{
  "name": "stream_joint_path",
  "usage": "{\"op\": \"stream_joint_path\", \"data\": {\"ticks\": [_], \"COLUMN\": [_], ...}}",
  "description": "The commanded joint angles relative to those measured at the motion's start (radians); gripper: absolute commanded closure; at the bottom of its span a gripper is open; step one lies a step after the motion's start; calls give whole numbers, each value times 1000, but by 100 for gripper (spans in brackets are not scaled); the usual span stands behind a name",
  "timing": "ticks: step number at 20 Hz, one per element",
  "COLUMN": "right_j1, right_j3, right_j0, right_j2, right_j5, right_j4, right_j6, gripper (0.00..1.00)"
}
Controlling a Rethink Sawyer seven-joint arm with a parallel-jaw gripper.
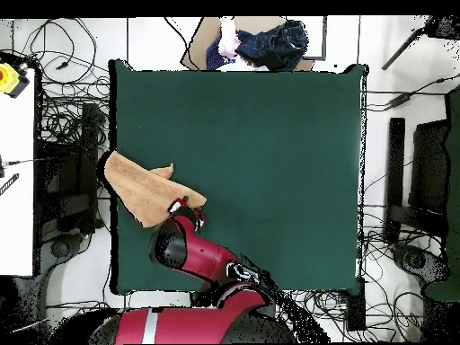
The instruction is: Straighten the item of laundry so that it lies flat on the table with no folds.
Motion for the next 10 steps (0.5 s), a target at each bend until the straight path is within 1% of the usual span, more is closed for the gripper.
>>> {"op": "stream_joint_path", "data": {"ticks": [1, 4, 10], "right_j1": [27, 30, 86], "right_j3": [10, -1, -44], "right_j0": [19, 19, 9], "right_j2": [-6, -4, 19], "right_j5": [121, 130, 82], "right_j4": [66, 69, 53], "right_j6": [198, 196, 207], "gripper": [0, 0, 0]}}
